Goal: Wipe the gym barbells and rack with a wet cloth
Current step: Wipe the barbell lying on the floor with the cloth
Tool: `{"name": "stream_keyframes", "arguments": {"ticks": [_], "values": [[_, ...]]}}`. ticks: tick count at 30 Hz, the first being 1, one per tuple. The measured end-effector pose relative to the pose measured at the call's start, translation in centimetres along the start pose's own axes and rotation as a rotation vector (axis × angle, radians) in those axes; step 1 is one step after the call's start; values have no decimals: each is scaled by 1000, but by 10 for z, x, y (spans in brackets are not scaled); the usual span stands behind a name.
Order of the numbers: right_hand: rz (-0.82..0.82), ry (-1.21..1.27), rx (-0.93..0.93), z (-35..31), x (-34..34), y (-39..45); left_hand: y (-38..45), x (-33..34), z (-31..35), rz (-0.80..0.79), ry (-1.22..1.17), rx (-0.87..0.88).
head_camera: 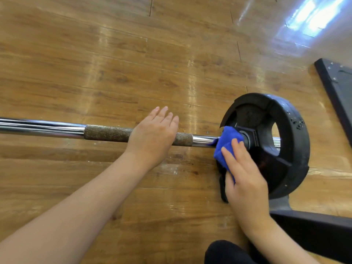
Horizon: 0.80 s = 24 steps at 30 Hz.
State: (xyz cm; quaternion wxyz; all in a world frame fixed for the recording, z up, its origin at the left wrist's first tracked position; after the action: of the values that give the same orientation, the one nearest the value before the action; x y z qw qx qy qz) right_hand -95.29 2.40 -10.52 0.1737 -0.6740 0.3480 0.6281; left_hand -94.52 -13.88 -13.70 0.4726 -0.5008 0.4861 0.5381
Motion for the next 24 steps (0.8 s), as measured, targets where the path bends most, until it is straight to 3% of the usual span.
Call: {"name": "stream_keyframes", "arguments": {"ticks": [4,11,16,18,24], "values": [[-59,7,21,2,27,-20,0,-1,1,-22,17,-2],[-25,2,79,2,17,40,0,5,-1,-147,28,-31],[-91,0,-17,2,27,-15,-2,-3,0,-20,-9,-20],[-149,25,2,3,37,-23,-1,1,0,-63,2,-32],[-92,-6,70,-3,32,15,3,1,-5,-13,-24,-53]]}}
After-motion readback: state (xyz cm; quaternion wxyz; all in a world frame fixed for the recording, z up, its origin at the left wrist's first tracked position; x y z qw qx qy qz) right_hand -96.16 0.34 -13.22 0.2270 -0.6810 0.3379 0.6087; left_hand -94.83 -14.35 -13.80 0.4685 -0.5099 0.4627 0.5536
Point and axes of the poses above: each hand's wrist, its own y-axis towards the middle knuckle, its own x-axis out of the palm, z = x × y, the point moved 10 cm from there along y, towards the middle knuckle, and after that the axes turned 9 degrees about -z, right-handed, at the moved point
